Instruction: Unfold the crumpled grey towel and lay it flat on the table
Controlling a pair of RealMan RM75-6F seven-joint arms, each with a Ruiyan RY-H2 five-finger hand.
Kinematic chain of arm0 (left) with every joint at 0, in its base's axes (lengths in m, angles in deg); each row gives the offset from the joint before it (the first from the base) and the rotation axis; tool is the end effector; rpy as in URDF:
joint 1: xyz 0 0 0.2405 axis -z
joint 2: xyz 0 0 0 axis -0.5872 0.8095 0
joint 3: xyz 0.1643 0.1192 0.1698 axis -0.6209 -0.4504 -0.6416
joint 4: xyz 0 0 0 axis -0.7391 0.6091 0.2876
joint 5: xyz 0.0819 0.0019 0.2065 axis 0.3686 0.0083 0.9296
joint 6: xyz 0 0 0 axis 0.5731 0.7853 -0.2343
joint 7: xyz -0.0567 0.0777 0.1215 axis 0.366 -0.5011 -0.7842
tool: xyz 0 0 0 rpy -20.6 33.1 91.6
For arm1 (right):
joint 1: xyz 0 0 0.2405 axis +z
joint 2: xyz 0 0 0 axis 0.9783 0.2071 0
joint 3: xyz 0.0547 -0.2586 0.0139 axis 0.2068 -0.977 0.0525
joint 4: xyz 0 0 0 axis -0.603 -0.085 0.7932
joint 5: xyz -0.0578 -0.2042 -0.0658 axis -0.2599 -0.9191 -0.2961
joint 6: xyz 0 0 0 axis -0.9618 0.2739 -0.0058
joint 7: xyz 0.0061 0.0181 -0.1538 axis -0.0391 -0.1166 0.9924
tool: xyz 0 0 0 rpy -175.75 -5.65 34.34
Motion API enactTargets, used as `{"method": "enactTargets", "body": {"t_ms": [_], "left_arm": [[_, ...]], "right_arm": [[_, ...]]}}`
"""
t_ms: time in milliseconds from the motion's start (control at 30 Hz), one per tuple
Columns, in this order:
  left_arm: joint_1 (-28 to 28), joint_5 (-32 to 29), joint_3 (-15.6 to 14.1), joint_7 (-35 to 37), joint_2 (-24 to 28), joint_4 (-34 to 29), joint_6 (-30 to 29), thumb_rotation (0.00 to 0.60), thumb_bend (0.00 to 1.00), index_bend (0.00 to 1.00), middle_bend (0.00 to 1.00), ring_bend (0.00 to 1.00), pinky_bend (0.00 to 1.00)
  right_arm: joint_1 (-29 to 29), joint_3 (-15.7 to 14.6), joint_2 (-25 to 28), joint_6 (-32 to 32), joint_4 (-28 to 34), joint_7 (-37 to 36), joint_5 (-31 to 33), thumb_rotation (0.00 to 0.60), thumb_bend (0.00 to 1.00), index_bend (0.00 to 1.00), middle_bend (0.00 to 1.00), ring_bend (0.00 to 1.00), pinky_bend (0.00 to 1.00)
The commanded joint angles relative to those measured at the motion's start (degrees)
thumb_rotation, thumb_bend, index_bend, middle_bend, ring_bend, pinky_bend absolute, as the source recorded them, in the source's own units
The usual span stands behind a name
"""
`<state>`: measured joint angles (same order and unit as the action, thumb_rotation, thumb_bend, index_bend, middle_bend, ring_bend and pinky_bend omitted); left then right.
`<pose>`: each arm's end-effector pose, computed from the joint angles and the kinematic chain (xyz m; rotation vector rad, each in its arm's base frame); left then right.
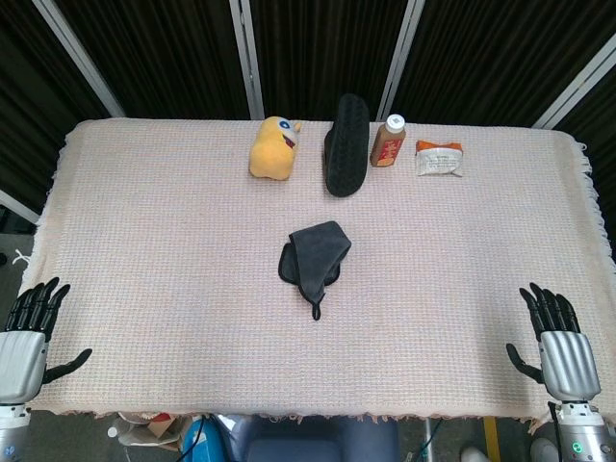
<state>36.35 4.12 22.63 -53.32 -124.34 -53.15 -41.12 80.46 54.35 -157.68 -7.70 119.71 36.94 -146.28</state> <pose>-0.3117 0.1586 0.1117 -1.3588 -0.8394 -1.0217 -0.3334 -0.1760 0.1232 1.3864 -0.9210 0.9559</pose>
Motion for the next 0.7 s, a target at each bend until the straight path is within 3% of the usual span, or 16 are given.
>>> {"method": "enactTargets", "body": {"t_ms": [33, 700], "left_arm": [[0.00, 0.03, -0.02, 0.00, -0.02, -0.01, 0.00, 0.600, 0.00, 0.00, 0.00, 0.00, 0.05], [-0.07, -0.15, -0.07, -0.31, -0.23, 0.47, 0.09, 0.600, 0.00, 0.00, 0.00, 0.00, 0.05]], "right_arm": [[-0.18, -0.20, 0.00, -0.16, -0.09, -0.06, -0.12, 0.600, 0.31, 0.05, 0.05, 0.00, 0.05], [0.12, -0.36, -0.96, -0.01, -1.20, -0.33, -0.70, 0.600, 0.31, 0.05, 0.05, 0.00, 0.05]]}}
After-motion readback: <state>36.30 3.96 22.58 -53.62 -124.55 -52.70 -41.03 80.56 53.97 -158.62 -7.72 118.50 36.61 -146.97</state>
